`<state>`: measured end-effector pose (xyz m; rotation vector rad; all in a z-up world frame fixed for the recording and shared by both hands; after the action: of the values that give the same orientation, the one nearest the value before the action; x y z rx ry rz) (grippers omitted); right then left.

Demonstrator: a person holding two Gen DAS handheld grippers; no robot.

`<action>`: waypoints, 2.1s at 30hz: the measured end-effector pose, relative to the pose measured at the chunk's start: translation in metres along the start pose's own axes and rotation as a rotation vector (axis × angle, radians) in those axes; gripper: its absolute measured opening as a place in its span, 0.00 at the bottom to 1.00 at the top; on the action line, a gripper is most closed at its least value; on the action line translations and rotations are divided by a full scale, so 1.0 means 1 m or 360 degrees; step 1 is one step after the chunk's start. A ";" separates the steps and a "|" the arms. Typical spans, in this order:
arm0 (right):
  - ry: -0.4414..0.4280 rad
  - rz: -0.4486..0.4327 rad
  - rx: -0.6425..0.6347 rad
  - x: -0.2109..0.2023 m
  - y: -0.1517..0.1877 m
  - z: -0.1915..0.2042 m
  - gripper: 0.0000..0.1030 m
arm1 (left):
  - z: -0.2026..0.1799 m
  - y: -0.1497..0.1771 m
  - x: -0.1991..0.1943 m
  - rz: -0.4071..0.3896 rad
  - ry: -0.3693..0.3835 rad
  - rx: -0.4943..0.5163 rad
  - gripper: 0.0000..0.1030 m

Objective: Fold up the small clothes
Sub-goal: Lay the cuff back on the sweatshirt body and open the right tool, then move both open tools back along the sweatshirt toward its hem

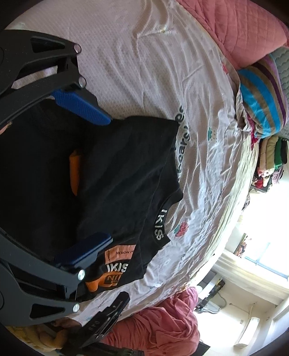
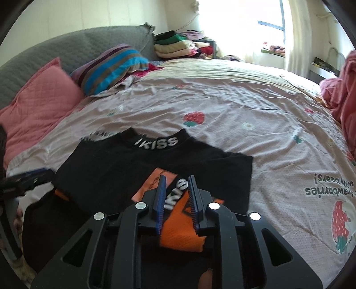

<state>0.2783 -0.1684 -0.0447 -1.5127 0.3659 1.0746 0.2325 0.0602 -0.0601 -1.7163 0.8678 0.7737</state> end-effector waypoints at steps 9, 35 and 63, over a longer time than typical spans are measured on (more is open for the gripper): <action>-0.0081 0.0073 -0.0114 0.009 0.014 0.033 0.31 | -0.003 0.024 0.041 0.0206 -0.0007 0.0087 0.51; -0.0142 0.0229 -0.0106 0.040 0.037 0.052 0.63 | -0.002 0.030 0.035 0.0192 0.0011 0.0080 0.51; -0.0170 0.0046 0.0047 -0.002 0.024 0.031 0.93 | -0.016 0.027 0.005 0.0105 0.0004 0.0109 0.77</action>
<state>0.2467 -0.1478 -0.0545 -1.4217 0.3287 1.1628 0.2133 0.0384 -0.0731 -1.6359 0.9459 0.7770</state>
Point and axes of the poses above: each gripper's, at about its wrist camera, not at the fingertips, and x roughly the way its jaws point, z to its left, y to its underside, the point moved 10 cm from there along x, roughly the way its jaws point, and after that the axes turned 9 degrees about z, right-handed, at the moved point
